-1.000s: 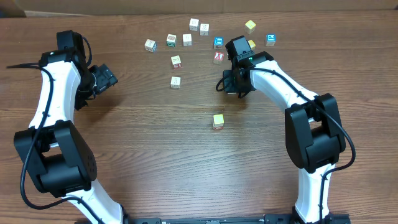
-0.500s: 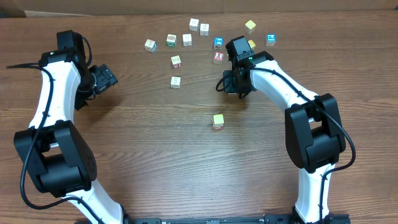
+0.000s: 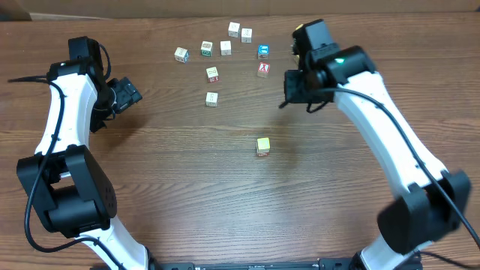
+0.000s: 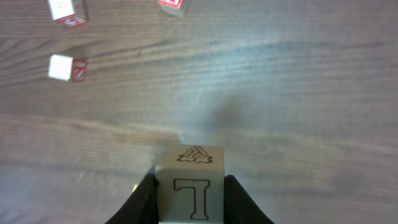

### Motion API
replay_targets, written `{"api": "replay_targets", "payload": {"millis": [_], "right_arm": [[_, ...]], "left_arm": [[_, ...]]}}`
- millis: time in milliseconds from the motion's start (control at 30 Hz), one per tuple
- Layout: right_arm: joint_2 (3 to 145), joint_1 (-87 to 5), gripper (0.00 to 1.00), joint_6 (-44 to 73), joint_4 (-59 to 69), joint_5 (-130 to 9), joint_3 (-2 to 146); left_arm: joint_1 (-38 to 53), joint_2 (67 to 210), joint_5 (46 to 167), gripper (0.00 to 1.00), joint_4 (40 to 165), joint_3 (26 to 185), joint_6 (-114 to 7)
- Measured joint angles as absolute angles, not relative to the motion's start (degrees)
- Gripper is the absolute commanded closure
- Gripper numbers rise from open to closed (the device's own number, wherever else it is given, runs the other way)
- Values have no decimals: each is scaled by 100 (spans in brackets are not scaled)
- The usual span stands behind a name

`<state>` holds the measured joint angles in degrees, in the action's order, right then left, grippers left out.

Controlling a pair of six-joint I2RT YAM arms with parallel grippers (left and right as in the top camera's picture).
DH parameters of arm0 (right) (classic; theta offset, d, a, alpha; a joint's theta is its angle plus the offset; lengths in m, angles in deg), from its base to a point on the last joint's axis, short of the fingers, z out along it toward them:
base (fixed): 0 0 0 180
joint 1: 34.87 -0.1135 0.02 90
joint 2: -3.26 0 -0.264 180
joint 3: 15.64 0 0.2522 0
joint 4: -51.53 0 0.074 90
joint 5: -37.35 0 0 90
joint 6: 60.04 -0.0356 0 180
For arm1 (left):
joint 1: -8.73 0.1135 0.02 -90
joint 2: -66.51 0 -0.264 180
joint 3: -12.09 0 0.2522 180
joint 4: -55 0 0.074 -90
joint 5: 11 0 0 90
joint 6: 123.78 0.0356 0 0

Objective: Form a tower
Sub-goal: 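Lift the T block and carry it over the stack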

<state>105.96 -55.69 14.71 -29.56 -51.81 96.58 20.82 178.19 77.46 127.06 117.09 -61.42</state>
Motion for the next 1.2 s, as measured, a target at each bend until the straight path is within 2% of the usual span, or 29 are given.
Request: {"api": "replay_targets", "payload": {"millis": [267, 733, 1200], "right_arm": [[10480, -5713, 76, 1196, -3384, -5594, 9562], [10482, -6884, 76, 875, -2967, -5708, 9149], [10482, -7175, 76, 549, -3008, -5579, 8976]], "left_arm": [[2082, 17819, 7744, 0, 12704, 11709, -6142], [2082, 17819, 7746, 1, 12706, 11709, -6142], [2082, 17819, 7746, 0, 12706, 11709, -6142]]}}
